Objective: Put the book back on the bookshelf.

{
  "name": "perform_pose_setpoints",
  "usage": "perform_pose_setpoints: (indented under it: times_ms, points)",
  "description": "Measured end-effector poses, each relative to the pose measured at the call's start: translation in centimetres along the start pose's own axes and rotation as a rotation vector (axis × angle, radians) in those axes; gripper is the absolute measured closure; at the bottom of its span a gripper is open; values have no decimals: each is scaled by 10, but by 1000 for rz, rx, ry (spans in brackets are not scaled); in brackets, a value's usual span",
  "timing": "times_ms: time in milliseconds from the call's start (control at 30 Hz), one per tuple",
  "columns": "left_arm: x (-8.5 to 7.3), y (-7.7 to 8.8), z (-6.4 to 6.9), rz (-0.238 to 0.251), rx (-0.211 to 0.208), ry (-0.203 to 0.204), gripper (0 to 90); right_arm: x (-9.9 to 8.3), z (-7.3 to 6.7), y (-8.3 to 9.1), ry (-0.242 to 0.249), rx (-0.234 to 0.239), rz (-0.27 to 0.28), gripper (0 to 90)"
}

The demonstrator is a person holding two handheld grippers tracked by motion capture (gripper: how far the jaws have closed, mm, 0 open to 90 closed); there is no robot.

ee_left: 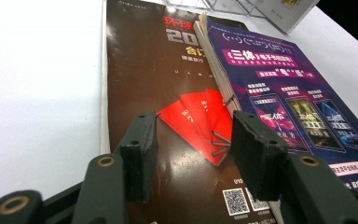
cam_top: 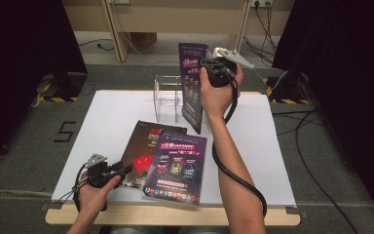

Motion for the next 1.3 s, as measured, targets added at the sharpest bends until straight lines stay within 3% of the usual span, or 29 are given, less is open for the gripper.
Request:
perform_pose_setpoints:
  times_ms: [500, 1300]
  points:
    - [-1, -1, 0, -3, -1, 1, 505, 2, 1, -19, 5, -19, 12, 844]
    - [0, 1, -1, 4, -1, 3, 506, -10, 4, -56, 14, -64, 12, 843]
Point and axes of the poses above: each handheld gripper's, and its own axes: y roughly backward along the jaws, x roughly out of its top, z roughly to its right, the point moved 1 cm from there along -y, roughly forward along the jaws, and after that the axes turned 9 degrees about -y, right-handed, at the moved point
